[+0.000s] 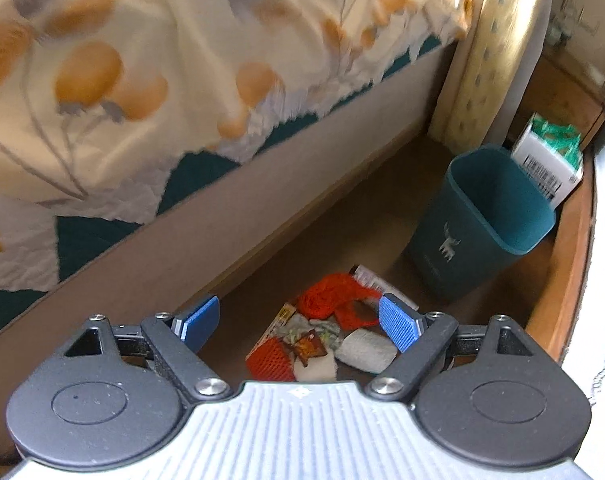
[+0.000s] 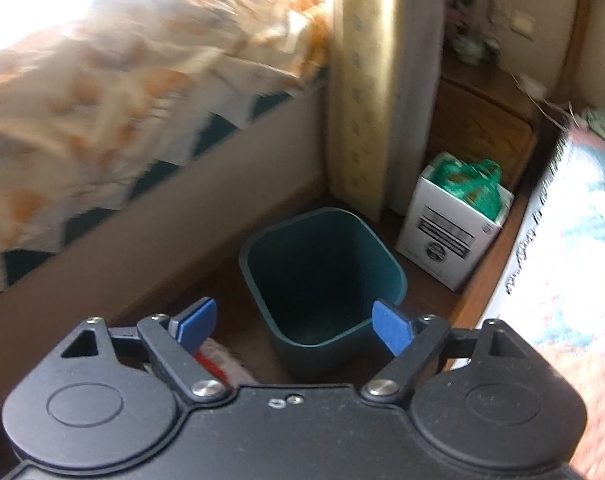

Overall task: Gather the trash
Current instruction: 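Lower the left tool toward the trash pile while the right tool grasps the teal bin rim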

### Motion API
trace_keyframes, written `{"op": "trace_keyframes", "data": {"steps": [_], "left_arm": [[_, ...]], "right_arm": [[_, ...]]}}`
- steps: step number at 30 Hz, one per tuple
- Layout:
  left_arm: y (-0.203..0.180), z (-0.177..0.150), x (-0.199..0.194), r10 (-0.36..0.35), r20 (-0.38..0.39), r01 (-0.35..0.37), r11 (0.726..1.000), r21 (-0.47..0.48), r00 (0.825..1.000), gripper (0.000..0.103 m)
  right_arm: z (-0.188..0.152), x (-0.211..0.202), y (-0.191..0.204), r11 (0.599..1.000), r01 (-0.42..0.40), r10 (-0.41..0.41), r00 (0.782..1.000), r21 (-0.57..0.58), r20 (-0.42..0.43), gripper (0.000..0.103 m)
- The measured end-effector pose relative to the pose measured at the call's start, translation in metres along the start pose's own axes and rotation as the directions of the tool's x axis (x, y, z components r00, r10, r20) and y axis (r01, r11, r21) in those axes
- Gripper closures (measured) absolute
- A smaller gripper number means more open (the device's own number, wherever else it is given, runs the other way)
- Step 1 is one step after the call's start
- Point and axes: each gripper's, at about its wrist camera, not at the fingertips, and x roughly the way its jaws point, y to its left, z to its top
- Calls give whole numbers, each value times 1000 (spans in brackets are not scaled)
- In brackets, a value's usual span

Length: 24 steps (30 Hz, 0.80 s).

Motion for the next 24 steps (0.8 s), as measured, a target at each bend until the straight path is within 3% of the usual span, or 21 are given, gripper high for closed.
{"op": "trace_keyframes", "data": {"steps": [6,13,21,24], "left_arm": [[7,4,67,-20,-82,25,998,61,996,16],[2,-2,150,1,-207,17,997,82,978,16],[-9,-28,238,-12,-332,31,998,54,943,16],[-15,-41,275,-3,-403,22,999,41,915,16]], "right_arm": [[14,56,-32,995,84,-81,995,46,-65,20],[24,145,-60,991,88,-72,986,101,-149,22],[35,251,-79,991,98,-118,957,-86,-266,30],[37,284,-84,986,101,-137,943,-132,-304,36]]}}
